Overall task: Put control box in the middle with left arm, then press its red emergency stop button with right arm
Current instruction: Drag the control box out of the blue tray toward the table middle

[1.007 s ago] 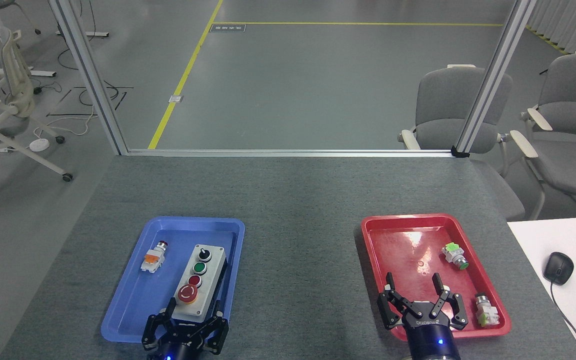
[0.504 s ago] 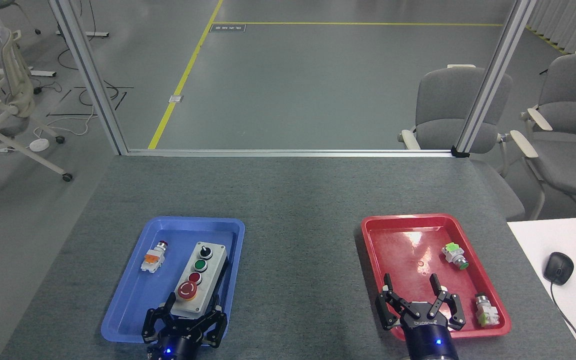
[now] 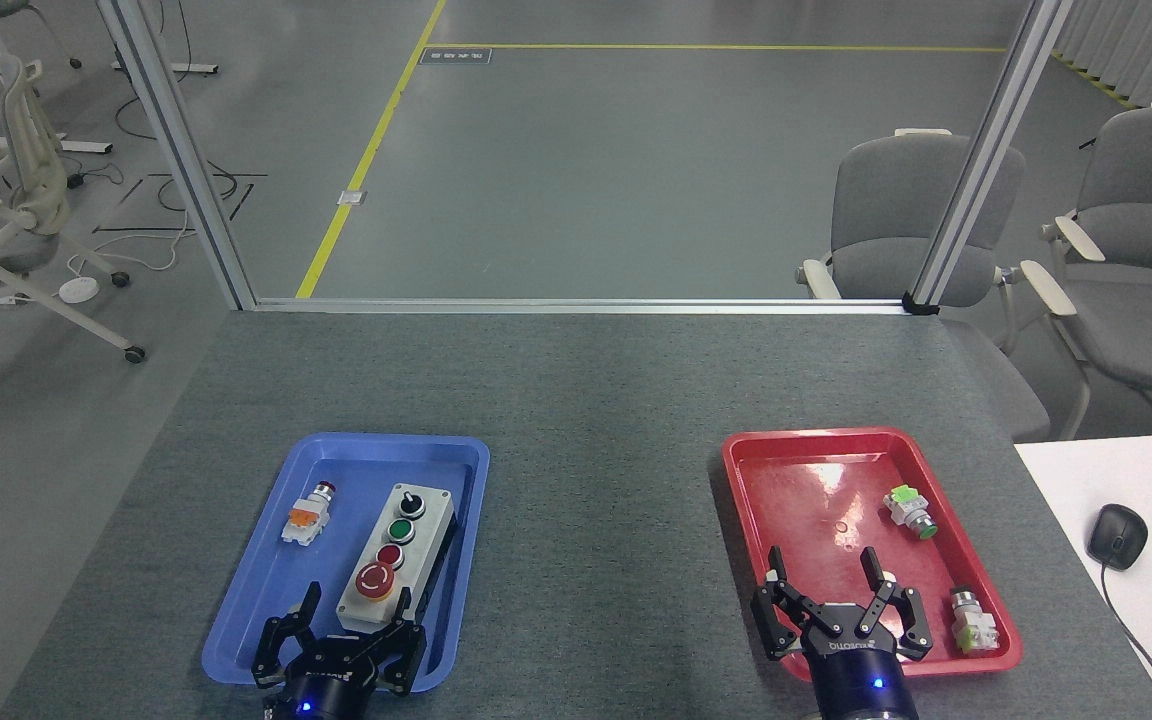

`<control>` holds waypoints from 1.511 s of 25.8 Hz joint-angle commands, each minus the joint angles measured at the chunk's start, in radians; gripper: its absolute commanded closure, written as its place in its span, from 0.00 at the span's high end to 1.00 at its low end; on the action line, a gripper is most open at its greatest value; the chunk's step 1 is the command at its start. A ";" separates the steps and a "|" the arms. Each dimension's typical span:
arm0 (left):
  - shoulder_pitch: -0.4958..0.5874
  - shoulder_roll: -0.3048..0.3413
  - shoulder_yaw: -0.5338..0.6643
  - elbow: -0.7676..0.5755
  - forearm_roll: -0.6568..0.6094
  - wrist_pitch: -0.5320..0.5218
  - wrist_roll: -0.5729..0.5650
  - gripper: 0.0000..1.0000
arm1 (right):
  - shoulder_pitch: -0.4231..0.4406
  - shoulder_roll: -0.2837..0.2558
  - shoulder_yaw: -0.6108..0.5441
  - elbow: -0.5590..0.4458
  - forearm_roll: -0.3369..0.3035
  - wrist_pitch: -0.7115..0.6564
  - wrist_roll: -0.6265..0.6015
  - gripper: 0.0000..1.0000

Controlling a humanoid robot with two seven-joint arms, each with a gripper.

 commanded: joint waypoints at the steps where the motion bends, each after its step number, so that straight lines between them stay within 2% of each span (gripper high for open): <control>1: -0.002 0.000 -0.003 0.007 0.003 -0.002 0.000 0.99 | 0.000 -0.002 0.000 0.000 0.000 0.001 -0.001 0.97; 11: -0.032 -0.015 -0.012 0.098 0.004 -0.002 0.000 0.99 | 0.003 -0.005 0.000 0.000 0.000 0.001 -0.001 0.97; 20: -0.121 -0.015 -0.012 0.201 0.021 -0.016 -0.001 0.99 | 0.002 -0.003 0.000 0.000 0.000 0.001 -0.001 0.97; 25: -0.124 -0.009 -0.013 0.213 0.020 -0.016 -0.001 0.97 | 0.002 -0.003 -0.001 0.000 0.000 0.003 -0.001 0.97; 26: -0.124 -0.009 -0.013 0.213 0.018 -0.017 0.000 0.90 | 0.003 -0.003 -0.001 0.000 0.000 0.003 -0.001 0.97; 31: -0.124 0.003 -0.013 0.214 0.018 -0.045 0.000 0.32 | 0.003 -0.002 -0.001 0.000 0.000 0.003 -0.001 0.97; 32: -0.123 0.008 -0.013 0.214 0.018 -0.052 0.000 0.18 | 0.003 -0.002 -0.001 0.000 0.000 0.001 -0.001 0.97; 33: -0.124 0.012 -0.013 0.214 0.018 -0.062 0.000 0.00 | 0.003 -0.002 -0.001 0.000 0.000 0.001 -0.001 0.97; 39: -0.126 0.017 -0.012 0.184 0.020 -0.085 0.000 0.00 | 0.003 -0.002 -0.001 0.000 0.000 0.000 -0.001 0.97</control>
